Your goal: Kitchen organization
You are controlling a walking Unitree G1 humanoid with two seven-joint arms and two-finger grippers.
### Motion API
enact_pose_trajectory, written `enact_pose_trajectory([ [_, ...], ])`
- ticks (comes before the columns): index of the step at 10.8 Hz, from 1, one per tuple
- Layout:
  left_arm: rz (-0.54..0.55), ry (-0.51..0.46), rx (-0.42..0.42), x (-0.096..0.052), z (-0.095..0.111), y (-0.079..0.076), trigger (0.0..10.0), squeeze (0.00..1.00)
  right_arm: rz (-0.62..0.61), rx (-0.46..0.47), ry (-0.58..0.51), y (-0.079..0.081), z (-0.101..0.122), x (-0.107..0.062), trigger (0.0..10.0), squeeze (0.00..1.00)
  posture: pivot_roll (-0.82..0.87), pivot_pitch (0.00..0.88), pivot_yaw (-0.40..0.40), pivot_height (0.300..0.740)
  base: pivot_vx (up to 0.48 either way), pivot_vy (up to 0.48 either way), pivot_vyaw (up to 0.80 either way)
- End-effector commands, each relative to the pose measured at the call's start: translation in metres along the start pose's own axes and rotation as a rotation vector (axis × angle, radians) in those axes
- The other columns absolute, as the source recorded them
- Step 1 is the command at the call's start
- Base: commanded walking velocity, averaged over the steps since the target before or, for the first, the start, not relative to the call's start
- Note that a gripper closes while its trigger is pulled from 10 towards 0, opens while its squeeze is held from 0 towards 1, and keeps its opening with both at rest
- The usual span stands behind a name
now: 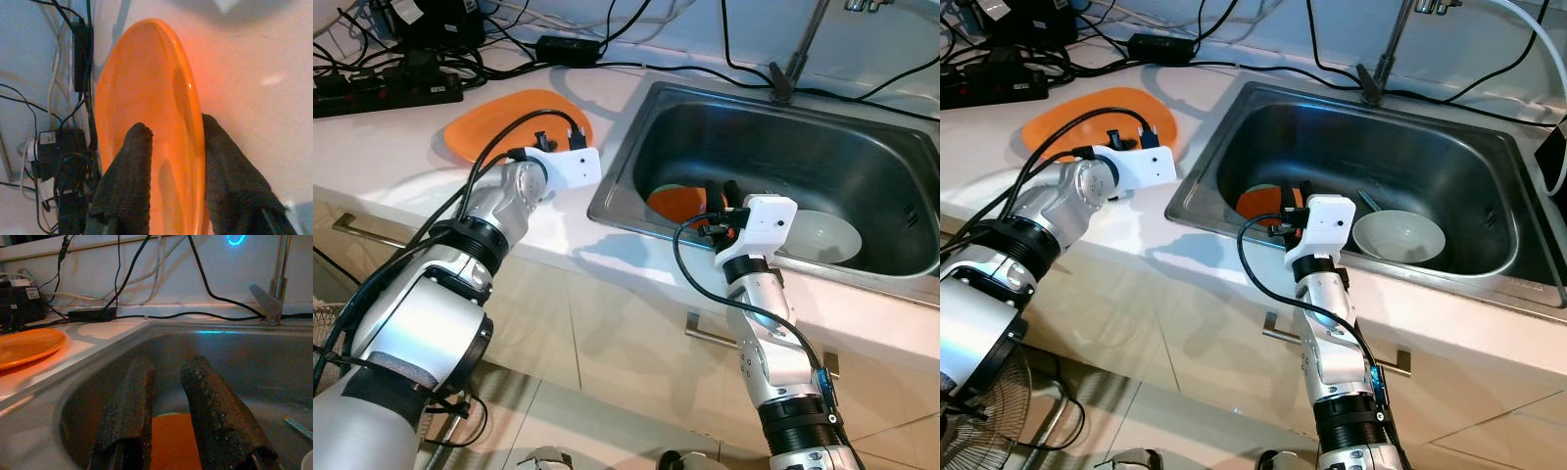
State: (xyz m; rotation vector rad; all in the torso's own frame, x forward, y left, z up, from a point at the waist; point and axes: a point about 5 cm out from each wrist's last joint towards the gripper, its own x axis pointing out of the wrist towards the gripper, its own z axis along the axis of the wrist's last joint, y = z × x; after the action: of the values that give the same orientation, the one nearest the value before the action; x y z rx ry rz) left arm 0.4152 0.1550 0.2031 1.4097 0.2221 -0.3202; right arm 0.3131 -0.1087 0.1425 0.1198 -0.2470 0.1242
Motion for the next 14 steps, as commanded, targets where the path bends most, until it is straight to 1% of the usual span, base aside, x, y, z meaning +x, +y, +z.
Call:
enact_pose_trajectory([
  [1, -0.023, 0.008, -0.002, 0.001, -0.002, -0.004, 0.0, 0.00, -0.003, 0.005, 0.005, 0.000, -0.001, 0.001, 10.0, 0.00, 0.09, 0.067, -0.020, 0.740, 0.000, 0.000, 0.00],
  [7, -0.027, -0.015, -0.001, 0.002, 0.002, -0.007, 0.0, 0.00, -0.012, 0.010, 0.012, -0.003, -0.003, 0.001, 10.0, 0.00, 0.09, 0.068, -0.020, 0.740, 0.000, 0.000, 0.00],
  [9, -0.003, -0.030, 0.023, 0.001, 0.003, -0.005, 0.0, 0.00, -0.014, 0.012, 0.014, -0.003, -0.003, 0.001, 10.0, 0.00, 0.09, 0.067, -0.019, 0.740, 0.000, 0.000, 0.00],
  [10, 0.017, -0.039, 0.046, 0.001, 0.005, -0.002, 0.0, 0.00, -0.014, 0.012, 0.014, -0.003, -0.003, 0.001, 10.0, 0.00, 0.09, 0.067, -0.019, 0.740, 0.000, 0.000, 0.00],
  [11, 0.112, -0.094, 0.085, -0.002, 0.015, 0.009, 0.0, 0.00, -0.021, 0.013, 0.016, -0.003, -0.003, 0.001, 10.0, 0.00, 0.09, 0.068, -0.018, 0.740, 0.000, 0.000, 0.00],
  [12, 0.181, -0.143, 0.105, -0.004, 0.022, 0.016, 0.0, 0.00, -0.026, 0.015, 0.016, -0.003, -0.003, 0.002, 10.0, 0.00, 0.09, 0.067, -0.018, 0.740, 0.000, 0.000, 0.00],
  [13, 0.312, -0.271, 0.138, -0.012, 0.039, 0.028, 10.0, 0.00, -0.039, 0.026, 0.012, -0.004, 0.000, 0.005, 10.0, 0.00, 0.09, 0.066, -0.018, 0.740, 0.000, 0.000, 0.00],
  [14, 0.333, -0.308, 0.137, -0.016, 0.044, 0.029, 10.0, 0.00, -0.042, 0.024, 0.011, -0.004, 0.002, 0.007, 10.0, 0.00, 0.09, 0.066, -0.018, 0.740, 0.000, 0.000, 0.00],
])
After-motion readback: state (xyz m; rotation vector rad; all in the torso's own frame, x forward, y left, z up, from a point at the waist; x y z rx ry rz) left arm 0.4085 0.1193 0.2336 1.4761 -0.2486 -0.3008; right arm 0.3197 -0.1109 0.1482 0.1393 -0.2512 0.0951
